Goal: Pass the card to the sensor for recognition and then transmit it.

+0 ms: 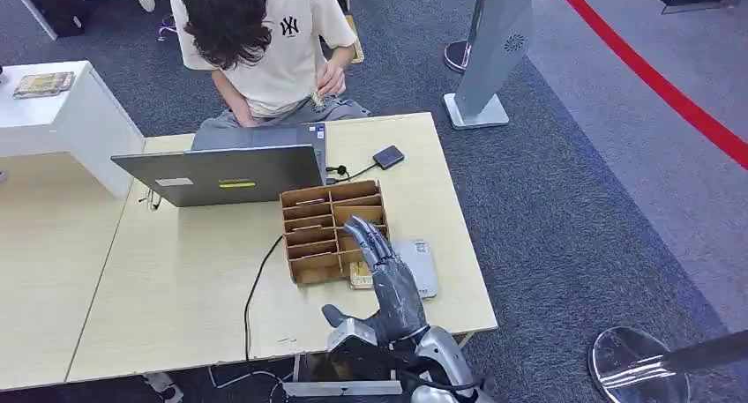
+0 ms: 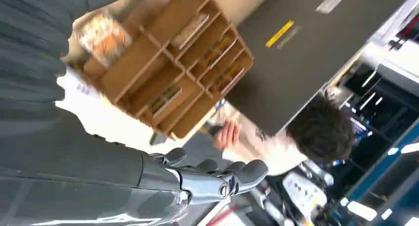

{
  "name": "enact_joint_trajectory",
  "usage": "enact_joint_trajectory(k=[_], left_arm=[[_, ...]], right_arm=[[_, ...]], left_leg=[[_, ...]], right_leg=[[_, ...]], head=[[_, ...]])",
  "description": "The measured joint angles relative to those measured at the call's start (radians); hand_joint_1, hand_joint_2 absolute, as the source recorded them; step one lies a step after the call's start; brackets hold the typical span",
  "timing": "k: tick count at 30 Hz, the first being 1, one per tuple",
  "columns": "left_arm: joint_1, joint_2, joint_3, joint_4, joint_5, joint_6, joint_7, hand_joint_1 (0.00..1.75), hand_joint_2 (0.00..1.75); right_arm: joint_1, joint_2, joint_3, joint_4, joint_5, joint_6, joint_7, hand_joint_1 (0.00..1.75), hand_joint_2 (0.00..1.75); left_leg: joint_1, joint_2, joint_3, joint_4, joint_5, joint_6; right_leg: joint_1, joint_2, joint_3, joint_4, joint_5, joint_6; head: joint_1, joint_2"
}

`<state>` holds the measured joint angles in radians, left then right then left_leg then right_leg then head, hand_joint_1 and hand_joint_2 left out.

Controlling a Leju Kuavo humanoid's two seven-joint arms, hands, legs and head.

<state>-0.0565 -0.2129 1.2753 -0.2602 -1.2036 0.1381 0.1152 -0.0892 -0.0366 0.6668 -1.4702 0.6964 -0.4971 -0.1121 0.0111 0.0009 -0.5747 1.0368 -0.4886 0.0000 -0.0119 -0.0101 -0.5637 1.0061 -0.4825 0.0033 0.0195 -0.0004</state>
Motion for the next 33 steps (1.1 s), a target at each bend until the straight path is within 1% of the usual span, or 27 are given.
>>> enact_joint_trajectory(k=[3, 5, 9, 12, 18, 21, 24, 30, 33], left_arm=[[0.0, 0.002, 0.0, 0.0, -0.001, -0.001, 0.0, 0.0, 0.0], [0.0, 0.004, 0.0, 0.001, -0.001, -0.001, 0.001, 0.0, 0.0], [0.0, 0.008, 0.0, 0.006, -0.009, -0.006, 0.003, 0.0, 0.0], [0.0, 0.011, 0.0, 0.007, -0.012, -0.011, 0.006, 0.0, 0.0], [0.0, 0.018, 0.0, 0.008, -0.016, -0.015, 0.006, 0.0, 0.0], [-0.001, 0.019, 0.0, 0.008, -0.018, -0.02, 0.006, 0.0, 0.0], [0.0, 0.02, 0.0, 0.008, -0.017, -0.023, 0.006, 0.0, 0.0], [0.0, 0.023, 0.0, 0.008, -0.011, -0.037, 0.006, 0.0, 0.0], [0.0, 0.024, 0.0, 0.008, -0.01, -0.042, 0.006, 0.0, 0.0]], right_arm=[[-0.011, 0.0, 0.003, 0.023, 0.137, -0.047, 0.042, 0.0, 1.75], [-0.016, 0.0, 0.005, 0.035, 0.18, -0.057, 0.059, 0.0, 1.75], [-0.036, 0.0, 0.006, 0.075, 0.309, -0.071, 0.109, 0.0, 1.75], [-0.054, 0.0, 0.007, 0.102, 0.361, -0.07, 0.131, 0.0, 1.75], [-0.084, 0.001, 0.007, 0.138, 0.399, -0.064, 0.145, 0.0, 1.75], [-0.133, -0.003, 0.007, 0.176, 0.405, -0.042, 0.151, 0.0, 1.75], [-0.173, -0.009, 0.001, 0.211, 0.412, -0.038, 0.157, 0.0, 1.75], [-0.211, -0.024, -0.045, 0.247, 0.442, -0.015, 0.194, 0.0, 1.75], [-0.222, -0.033, -0.072, 0.264, 0.45, -0.005, 0.199, 0.0, 1.75]], left_leg=[[0.0, 0.0, 0.0, 0.0, 0.0, 0.0], [0.0, 0.0, 0.0, 0.0, 0.0, 0.0], [0.0, 0.0, 0.0, 0.0, 0.0, 0.0], [0.0, 0.0, 0.0, 0.0, 0.0, 0.0], [0.0, 0.0, 0.0, 0.0, 0.0, 0.0], [0.0, 0.0, 0.0, 0.0, 0.0, 0.0], [0.0, 0.0, 0.0, 0.0, 0.0, 0.0], [0.0, 0.0, 0.0, 0.0, 0.0, 0.0], [0.0, 0.0, 0.0, 0.0, 0.0, 0.0]], right_leg=[[0.0, 0.0, 0.0, 0.0, 0.0, 0.0], [0.0, 0.0, 0.0, 0.0, 0.0, 0.0], [0.0, 0.0, 0.0, 0.0, 0.0, 0.0], [0.0, 0.0, 0.0, 0.0, 0.0, 0.0], [0.0, 0.0, 0.0, 0.0, 0.0, 0.0], [0.0, 0.001, 0.0, 0.0, 0.0, 0.0], [0.0, 0.0, 0.0, 0.0, 0.0, 0.0], [0.0, 0.0, 0.0, 0.0, 0.0, 0.0], [0.0, 0.0, 0.0, 0.0, 0.0, 0.0]], head=[[0.0, 0.0], [0.0, 0.0], [0.0, 0.0], [0.0, 0.0], [0.0, 0.0], [0.0, 0.0], [0.0, 0.0], [0.0, 0.0], [0.0, 0.0]])
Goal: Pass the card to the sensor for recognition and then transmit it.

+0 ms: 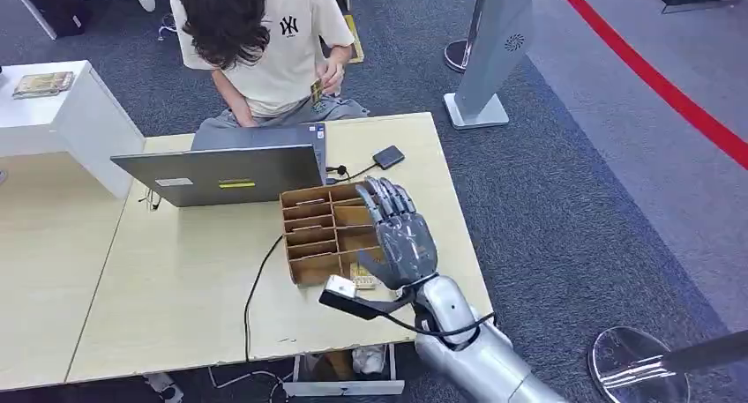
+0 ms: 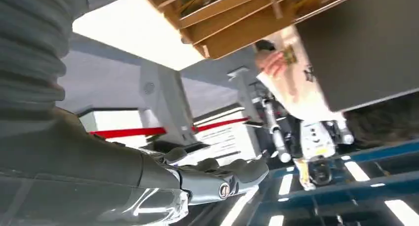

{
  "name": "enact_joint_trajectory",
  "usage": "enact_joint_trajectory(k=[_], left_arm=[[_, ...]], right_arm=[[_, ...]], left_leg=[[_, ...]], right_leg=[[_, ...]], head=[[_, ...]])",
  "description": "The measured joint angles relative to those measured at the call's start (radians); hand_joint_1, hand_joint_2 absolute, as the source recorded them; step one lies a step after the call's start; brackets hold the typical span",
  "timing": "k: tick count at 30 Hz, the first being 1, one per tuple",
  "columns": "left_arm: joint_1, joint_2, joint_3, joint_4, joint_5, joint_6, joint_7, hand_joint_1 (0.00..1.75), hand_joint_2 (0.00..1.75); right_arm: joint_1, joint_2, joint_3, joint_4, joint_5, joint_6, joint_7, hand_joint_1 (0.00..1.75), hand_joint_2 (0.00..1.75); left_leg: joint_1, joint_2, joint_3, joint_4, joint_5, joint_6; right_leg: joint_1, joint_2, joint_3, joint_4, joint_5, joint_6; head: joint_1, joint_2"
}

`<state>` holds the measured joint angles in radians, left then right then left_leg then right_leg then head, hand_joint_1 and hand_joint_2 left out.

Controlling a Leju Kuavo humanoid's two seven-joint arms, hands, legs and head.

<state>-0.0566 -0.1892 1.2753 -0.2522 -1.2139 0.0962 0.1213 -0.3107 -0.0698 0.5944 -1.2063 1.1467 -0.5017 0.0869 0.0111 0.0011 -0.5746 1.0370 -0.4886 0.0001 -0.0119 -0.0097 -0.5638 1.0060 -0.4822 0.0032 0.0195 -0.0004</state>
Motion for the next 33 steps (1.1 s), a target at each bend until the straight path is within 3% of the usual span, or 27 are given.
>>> enact_joint_trajectory(k=[14, 33], left_arm=[[0.001, -0.001, 0.0, 0.0, 0.012, -0.015, 0.002, 0.0, 0.0], [0.001, -0.003, 0.0, 0.0, 0.014, -0.015, 0.002, 0.0, 0.0]], right_arm=[[-0.006, -0.016, -0.123, 0.067, 0.014, 0.051, 0.006, 0.0, 1.75], [0.013, 0.032, -0.116, 0.069, -0.026, 0.115, -0.042, 0.0, 1.75]], left_leg=[[0.0, 0.0, 0.0, 0.0, 0.0, 0.0], [0.0, 0.0, 0.0, 0.0, 0.0, 0.0]], right_leg=[[0.0, 0.0, 0.0, 0.0, 0.0, 0.0], [0.0, 0.0, 0.0, 0.0, 0.0, 0.0]], head=[[0.0, 0.0], [0.0, 0.0]])
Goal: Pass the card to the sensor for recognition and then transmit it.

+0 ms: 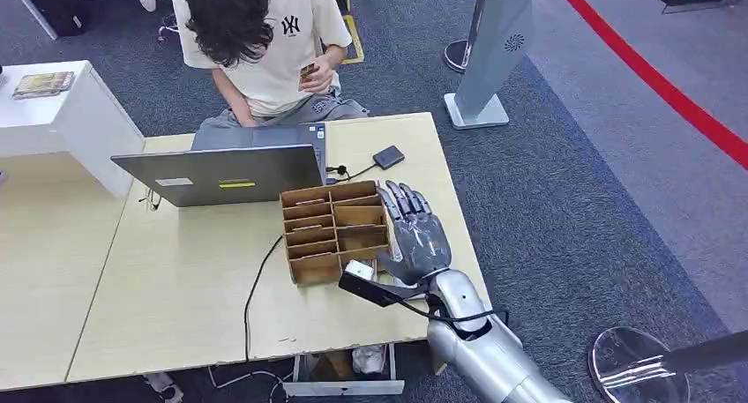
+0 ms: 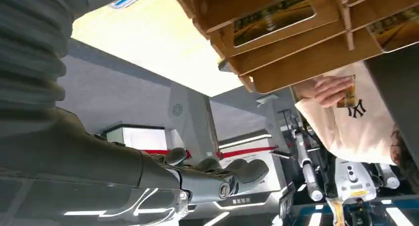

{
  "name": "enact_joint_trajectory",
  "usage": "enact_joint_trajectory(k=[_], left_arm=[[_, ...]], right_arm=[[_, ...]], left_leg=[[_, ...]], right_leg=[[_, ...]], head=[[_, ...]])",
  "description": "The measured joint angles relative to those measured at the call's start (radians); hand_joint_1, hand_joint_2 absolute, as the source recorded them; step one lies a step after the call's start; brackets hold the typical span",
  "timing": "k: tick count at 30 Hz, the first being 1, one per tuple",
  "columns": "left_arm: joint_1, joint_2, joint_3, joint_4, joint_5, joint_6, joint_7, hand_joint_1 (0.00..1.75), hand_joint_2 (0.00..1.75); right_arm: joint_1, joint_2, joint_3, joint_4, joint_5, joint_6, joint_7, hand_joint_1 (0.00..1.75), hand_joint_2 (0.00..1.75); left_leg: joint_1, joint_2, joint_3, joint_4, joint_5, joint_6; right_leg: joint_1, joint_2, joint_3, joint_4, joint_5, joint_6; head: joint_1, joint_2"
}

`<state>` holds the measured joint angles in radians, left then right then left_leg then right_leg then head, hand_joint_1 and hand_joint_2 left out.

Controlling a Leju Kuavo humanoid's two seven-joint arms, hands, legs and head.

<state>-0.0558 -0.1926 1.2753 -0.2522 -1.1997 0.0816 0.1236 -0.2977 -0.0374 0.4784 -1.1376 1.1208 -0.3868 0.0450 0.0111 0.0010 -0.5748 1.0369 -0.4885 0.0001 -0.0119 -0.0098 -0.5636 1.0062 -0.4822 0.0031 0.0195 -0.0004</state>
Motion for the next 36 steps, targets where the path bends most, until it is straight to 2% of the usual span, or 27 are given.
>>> enact_joint_trajectory(k=[4, 16, 32, 34, 35, 36], left_arm=[[0.0, 0.0, 0.0, 0.0, 0.0, 0.0, 0.0, 0.0, 0.0], [-0.003, 0.003, 0.0, 0.0, -0.001, -0.008, -0.011, 0.0, 0.0], [-0.004, 0.003, 0.0, 0.0, 0.0, -0.017, -0.018, 0.0, 0.0], [-0.004, 0.003, 0.0, 0.0, 0.001, -0.018, -0.018, 0.0, 0.0], [-0.004, 0.003, 0.0, 0.0, 0.002, -0.018, -0.018, 0.0, 0.0], [-0.004, 0.003, 0.0, 0.0, 0.003, -0.018, -0.018, 0.0, 0.0]], right_arm=[[-0.004, 0.004, 0.004, 0.001, 0.0, 0.005, 0.0, 0.0, 1.75], [-0.112, 0.035, 0.022, 0.08, -0.019, 0.043, 0.004, 0.0, 1.75], [-0.16, 0.056, 0.027, 0.129, -0.017, 0.076, 0.005, 0.0, 1.75], [-0.162, 0.056, 0.028, 0.137, -0.014, 0.08, 0.006, 0.03, 1.75], [-0.163, 0.057, 0.029, 0.141, -0.014, 0.08, 0.007, 0.14, 1.75], [-0.164, 0.057, 0.029, 0.145, -0.013, 0.08, 0.008, 0.14, 1.75]], left_leg=[[0.0, 0.0, 0.0, 0.0, 0.0, 0.0], [0.0, 0.0, 0.0, 0.0, 0.0, 0.0], [0.0, 0.0, 0.0, 0.0, 0.0, 0.0], [0.0, 0.0, 0.0, 0.0, 0.0, 0.0], [0.0, 0.0, 0.0, 0.0, 0.0, 0.0], [0.0, 0.0, 0.0, 0.0, 0.0, 0.0]], right_leg=[[0.0, 0.0, 0.0, 0.0, 0.0, 0.0], [0.0, 0.0, 0.0, 0.0, 0.0, 0.0], [0.0, 0.0, 0.0, 0.0, 0.0, 0.0], [0.0, 0.0, 0.0, 0.0, 0.0, 0.0], [0.0, 0.0, 0.0, 0.0, 0.0, 0.0], [0.0, 0.0, 0.0, 0.0, 0.0, 0.0]], head=[[0.0, 0.0], [0.0, 0.0], [0.0, 0.0], [0.0, 0.0], [0.0, 0.0], [0.0, 0.0]])
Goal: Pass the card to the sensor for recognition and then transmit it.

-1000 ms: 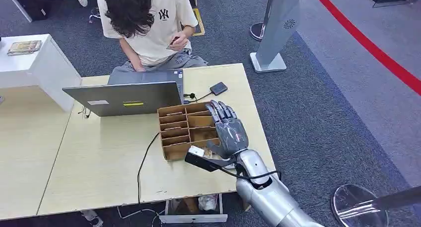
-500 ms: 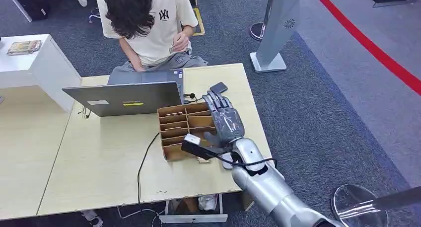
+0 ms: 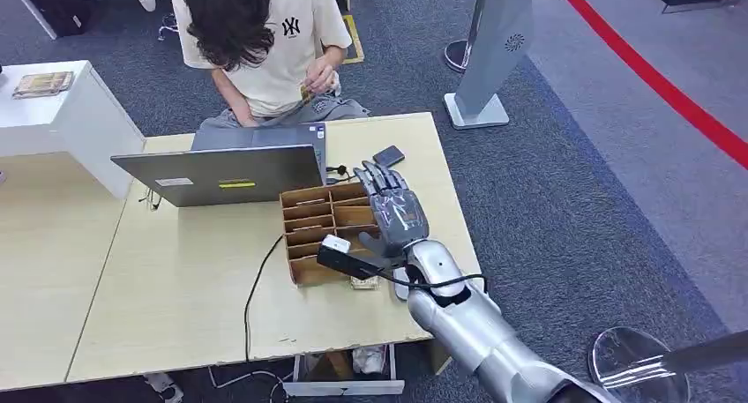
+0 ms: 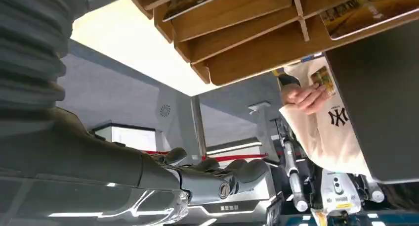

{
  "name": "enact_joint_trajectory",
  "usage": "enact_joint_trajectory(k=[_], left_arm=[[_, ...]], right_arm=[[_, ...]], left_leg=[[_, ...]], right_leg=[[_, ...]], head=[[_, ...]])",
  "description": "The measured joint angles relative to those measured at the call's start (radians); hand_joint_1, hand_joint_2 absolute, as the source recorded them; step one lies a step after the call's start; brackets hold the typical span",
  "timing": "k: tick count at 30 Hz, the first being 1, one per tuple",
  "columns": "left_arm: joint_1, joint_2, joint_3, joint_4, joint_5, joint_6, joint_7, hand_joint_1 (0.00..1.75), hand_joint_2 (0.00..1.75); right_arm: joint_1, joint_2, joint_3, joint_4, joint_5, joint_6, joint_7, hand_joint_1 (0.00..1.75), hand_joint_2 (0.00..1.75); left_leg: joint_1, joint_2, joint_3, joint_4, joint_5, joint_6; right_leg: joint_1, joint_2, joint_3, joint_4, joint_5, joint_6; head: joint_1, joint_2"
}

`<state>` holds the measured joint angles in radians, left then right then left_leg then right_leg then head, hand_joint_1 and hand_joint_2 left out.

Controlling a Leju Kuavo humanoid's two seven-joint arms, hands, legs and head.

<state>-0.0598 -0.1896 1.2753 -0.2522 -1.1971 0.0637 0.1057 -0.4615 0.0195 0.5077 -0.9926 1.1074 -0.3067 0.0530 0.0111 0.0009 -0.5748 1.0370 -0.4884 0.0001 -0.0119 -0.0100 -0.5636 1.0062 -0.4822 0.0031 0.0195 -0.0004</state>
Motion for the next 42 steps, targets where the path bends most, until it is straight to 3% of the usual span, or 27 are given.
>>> enact_joint_trajectory(k=[1, 3, 5, 6, 11, 21, 23, 25, 29, 31, 33, 37, 42], left_arm=[[0.0, 0.0, 0.0, 0.0, 0.0, 0.0, 0.0, 0.0, 0.0], [0.0, 0.0, 0.0, 0.0, 0.0, 0.0, 0.0, 0.0, 0.0], [0.0, 0.0, 0.0, 0.0, 0.0, -0.001, 0.0, 0.0, 0.0], [0.0, 0.0, 0.0, 0.0, 0.0, -0.001, 0.0, 0.0, 0.0], [0.0, 0.0, 0.0, 0.0, 0.001, -0.001, 0.0, 0.0, 0.0], [0.0, 0.0, 0.0, 0.0, 0.001, -0.001, 0.0, 0.0, 0.0], [0.0, 0.0, 0.0, 0.0, 0.001, -0.001, 0.0, 0.0, 0.0], [0.0, 0.0, 0.0, 0.0, 0.001, -0.001, 0.0, 0.0, 0.0], [0.0, 0.0, 0.0, 0.0, 0.001, -0.001, 0.002, 0.0, 0.0], [0.0, 0.0, 0.0, 0.0, 0.001, -0.001, 0.003, 0.0, 0.0], [0.0, -0.001, 0.0, 0.0, 0.003, -0.001, 0.004, 0.0, 0.0], [0.0, -0.001, 0.0, 0.0, 0.005, -0.001, 0.007, 0.0, 0.0], [0.0, -0.001, 0.0, 0.0, 0.01, 0.0, 0.008, 0.0, 0.0]], right_arm=[[-0.001, 0.0, 0.0, 0.005, 0.0, 0.0, 0.0, 0.14, 1.75], [-0.002, 0.0, 0.0, 0.013, 0.001, 0.003, 0.003, 0.44, 1.75], [-0.003, 0.003, 0.0, 0.022, 0.001, 0.005, 0.003, 0.45, 1.75], [-0.003, 0.003, 0.001, 0.025, 0.001, 0.006, 0.003, 0.59, 1.75], [-0.006, 0.006, 0.005, 0.045, 0.002, 0.012, 0.003, 0.8, 1.75], [-0.016, 0.009, 0.015, 0.077, 0.003, 0.013, 0.003, 0.79, 1.75], [-0.017, 0.01, 0.016, 0.08, 0.003, 0.013, 0.003, 0.58, 1.75], [-0.019, 0.011, 0.016, 0.085, 0.003, 0.014, 0.003, 0.65, 1.75], [-0.026, 0.014, 0.016, 0.103, 0.002, 0.013, 0.007, 0.52, 1.75], [-0.028, 0.014, 0.016, 0.113, 0.002, 0.013, 0.009, 0.52, 1.75], [-0.03, 0.014, 0.016, 0.122, 0.001, 0.012, 0.009, 0.66, 1.75], [-0.035, 0.014, 0.016, 0.14, 0.0, 0.012, 0.009, 0.56, 1.75], [-0.038, 0.016, 0.016, 0.159, 0.0, 0.012, 0.009, 0.61, 1.75]], left_leg=[[0.0, 0.0, 0.0, 0.0, 0.0, 0.0], [0.0, 0.0, 0.0, 0.0, 0.0, 0.0], [0.0, 0.0, 0.0, 0.0, 0.0, 0.0], [0.0, 0.0, 0.0, 0.0, 0.0, 0.0], [0.0, 0.0, 0.0, 0.0, 0.0, 0.0], [0.0, 0.0, 0.0, 0.0, 0.0, 0.0], [0.0, 0.0, 0.0, 0.0, 0.0, 0.0], [0.0, 0.0, 0.0, 0.0, 0.0, 0.0], [0.0, 0.0, 0.0, 0.0, 0.0, 0.0], [0.0, 0.0, 0.0, 0.0, 0.0, 0.0], [0.0, 0.0, 0.0, 0.0, 0.0, 0.0], [0.0, 0.0, 0.0, 0.0, 0.0, 0.0], [0.0, 0.0, 0.0, 0.0, 0.0, 0.0]], right_leg=[[0.0, 0.0, 0.0, 0.0, 0.0, 0.0], [0.0, 0.0, 0.0, 0.0, 0.0, 0.0], [0.0, 0.0, 0.0, 0.0, 0.0, 0.0], [0.0, 0.0, 0.0, 0.0, 0.0, 0.0], [0.0, 0.0, 0.0, 0.0, 0.0, 0.0], [0.0, 0.0, 0.0, 0.0, 0.0, 0.0], [0.0, 0.0, 0.0, 0.0, 0.0, 0.0], [0.0, 0.0, 0.0, 0.0, 0.0, 0.0], [0.0, 0.0, 0.0, 0.0, 0.0, 0.0], [0.0, 0.0, 0.0, 0.0, 0.0, 0.0], [0.0, 0.0, 0.0, 0.0, 0.0, 0.0], [0.0, 0.0, 0.0, 0.0, 0.0, 0.0], [0.0, 0.0, 0.0, 0.0, 0.0, 0.0]], head=[[0.0, 0.0], [0.0, 0.0], [0.0, 0.0], [0.0, 0.0], [0.0, 0.0], [0.0, 0.0], [0.0, 0.0], [0.0, 0.0], [0.0, 0.0], [0.0, 0.0], [0.0, 0.0], [0.0, 0.0], [0.0, 0.0]])
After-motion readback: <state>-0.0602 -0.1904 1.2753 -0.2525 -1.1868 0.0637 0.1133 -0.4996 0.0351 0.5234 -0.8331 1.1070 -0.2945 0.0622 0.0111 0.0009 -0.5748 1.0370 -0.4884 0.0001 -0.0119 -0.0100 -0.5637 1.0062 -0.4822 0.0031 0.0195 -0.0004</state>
